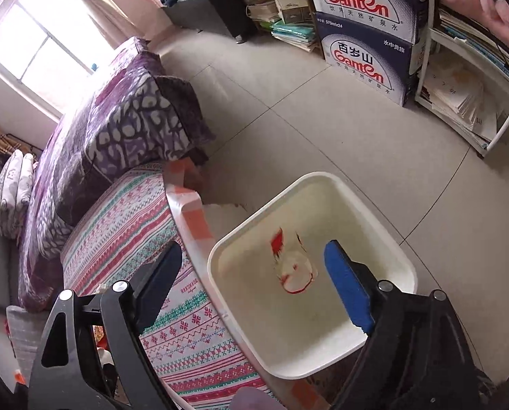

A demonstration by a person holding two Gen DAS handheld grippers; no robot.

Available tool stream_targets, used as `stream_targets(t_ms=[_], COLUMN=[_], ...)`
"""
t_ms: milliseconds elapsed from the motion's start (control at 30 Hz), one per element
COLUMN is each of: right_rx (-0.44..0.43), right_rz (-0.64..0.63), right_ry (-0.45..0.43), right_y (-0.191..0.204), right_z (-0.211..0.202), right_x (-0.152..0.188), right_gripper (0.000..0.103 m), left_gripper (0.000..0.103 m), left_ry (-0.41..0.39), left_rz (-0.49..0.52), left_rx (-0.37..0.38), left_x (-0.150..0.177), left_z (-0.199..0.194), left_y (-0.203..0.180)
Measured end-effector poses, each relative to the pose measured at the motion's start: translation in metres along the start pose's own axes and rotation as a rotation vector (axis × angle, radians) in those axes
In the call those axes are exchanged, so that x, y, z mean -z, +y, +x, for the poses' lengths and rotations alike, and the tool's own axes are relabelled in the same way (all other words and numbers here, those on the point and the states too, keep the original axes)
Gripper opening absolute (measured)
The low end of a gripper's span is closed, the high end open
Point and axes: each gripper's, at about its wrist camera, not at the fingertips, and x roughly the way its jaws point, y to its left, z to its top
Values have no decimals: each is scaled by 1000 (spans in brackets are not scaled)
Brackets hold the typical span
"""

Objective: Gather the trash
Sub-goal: 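Carry both items to the cream bin and open both tools to drop them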

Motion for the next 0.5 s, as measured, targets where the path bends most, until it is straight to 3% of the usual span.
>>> stream_targets(t_ms=[500], right_rx=[40], right_rz=[121], right_ry=[-162], right_y=[-71], right_z=[-53], right_x=[-42], right_gripper=[88], left_gripper=[79], left_ry=[90], left_rz=[230], left_rx=[169], left_x=[6], left_z=[23], left_y=[-137])
